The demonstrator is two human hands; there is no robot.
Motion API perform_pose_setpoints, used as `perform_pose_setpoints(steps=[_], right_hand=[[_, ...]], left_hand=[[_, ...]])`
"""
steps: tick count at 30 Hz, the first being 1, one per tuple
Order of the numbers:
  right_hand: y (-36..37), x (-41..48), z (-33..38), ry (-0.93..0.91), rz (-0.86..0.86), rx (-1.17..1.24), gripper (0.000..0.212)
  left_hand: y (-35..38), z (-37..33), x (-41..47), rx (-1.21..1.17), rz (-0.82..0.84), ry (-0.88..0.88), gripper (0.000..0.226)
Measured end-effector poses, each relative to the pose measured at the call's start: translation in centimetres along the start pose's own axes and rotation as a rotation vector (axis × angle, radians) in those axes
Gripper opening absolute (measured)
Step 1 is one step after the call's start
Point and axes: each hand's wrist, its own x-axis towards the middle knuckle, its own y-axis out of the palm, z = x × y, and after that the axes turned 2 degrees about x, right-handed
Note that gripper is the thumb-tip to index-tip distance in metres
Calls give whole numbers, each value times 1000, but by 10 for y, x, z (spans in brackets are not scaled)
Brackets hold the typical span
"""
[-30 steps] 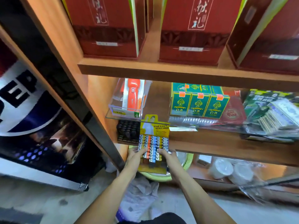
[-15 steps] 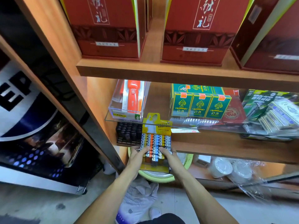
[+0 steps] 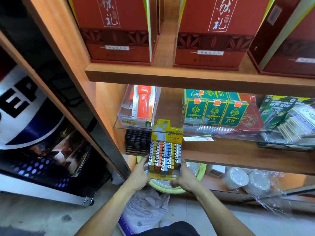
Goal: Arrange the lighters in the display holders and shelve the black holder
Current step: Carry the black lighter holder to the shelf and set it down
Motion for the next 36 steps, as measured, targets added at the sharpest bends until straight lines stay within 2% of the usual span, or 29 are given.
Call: perform_pose_setpoints(steps=[4, 6, 12, 17, 19, 22, 27, 33, 36], right_hand=[[3, 5, -4, -36, -127, -14, 87], [0, 5, -2, -75, -186, -61, 79], [-8, 11, 4, -66, -291, -215, 83], [-13, 22, 7, -53, -317, -230, 93], [-15, 26, 8, -81, -362, -297, 87], [-20, 34, 11, -130, -409, -381, 76], [-25, 46, 18, -145, -390, -521, 64], [-23, 52, 15, -200, -431, -624, 54], [-18, 53, 13, -194, -466, -690, 53]], left_hand=[[3, 8, 5, 77, -92, -11, 93], [3, 10, 8, 83, -117, -38, 86], [1, 1, 18, 77, -172, -38, 64], [-5, -6, 26, 379, -307, -61, 34], [-8, -8, 27, 542, -368, -85, 23], [-7, -11, 31, 699, -410, -69, 21], [-5, -22, 36, 920, -438, -70, 30], [-6, -22, 50, 1239, -327, 40, 43], [-1, -27, 54, 1342, -292, 87, 39]])
